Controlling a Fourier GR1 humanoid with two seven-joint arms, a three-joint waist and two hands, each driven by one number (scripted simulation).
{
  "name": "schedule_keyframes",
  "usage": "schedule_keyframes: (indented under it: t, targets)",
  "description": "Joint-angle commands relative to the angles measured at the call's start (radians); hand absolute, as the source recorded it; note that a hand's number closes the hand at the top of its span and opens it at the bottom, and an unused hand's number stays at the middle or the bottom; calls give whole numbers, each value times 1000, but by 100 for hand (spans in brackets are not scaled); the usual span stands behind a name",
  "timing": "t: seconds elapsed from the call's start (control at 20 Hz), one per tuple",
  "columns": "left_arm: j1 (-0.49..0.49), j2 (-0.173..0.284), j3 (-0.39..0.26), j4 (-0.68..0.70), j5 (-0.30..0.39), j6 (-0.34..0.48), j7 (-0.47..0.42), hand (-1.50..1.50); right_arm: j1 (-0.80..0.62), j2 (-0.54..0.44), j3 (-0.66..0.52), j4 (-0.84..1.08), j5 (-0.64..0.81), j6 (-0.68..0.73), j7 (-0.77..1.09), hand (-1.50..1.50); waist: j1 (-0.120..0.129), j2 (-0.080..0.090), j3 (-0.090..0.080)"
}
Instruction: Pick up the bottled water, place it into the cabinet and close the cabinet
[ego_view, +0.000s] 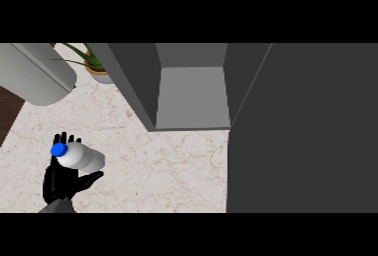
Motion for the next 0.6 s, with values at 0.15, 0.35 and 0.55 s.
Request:
schedule_keyframes:
  t: [0.15, 0.35, 0.55]
  targets:
    - [-53, 10, 18, 120, 28, -94, -80, 150, 81, 4, -14, -213, -116, -2, 91, -150, 1, 3, -1]
    - [-65, -29, 4, 140, 22, -84, -131, 150, 41, 6, -26, -148, -77, 19, 48, -150, 5, 0, 0]
    - [-122, 44, 42, 151, 74, -99, -66, 150, 28, 27, -24, -120, -51, 23, 27, -150, 4, -2, 1]
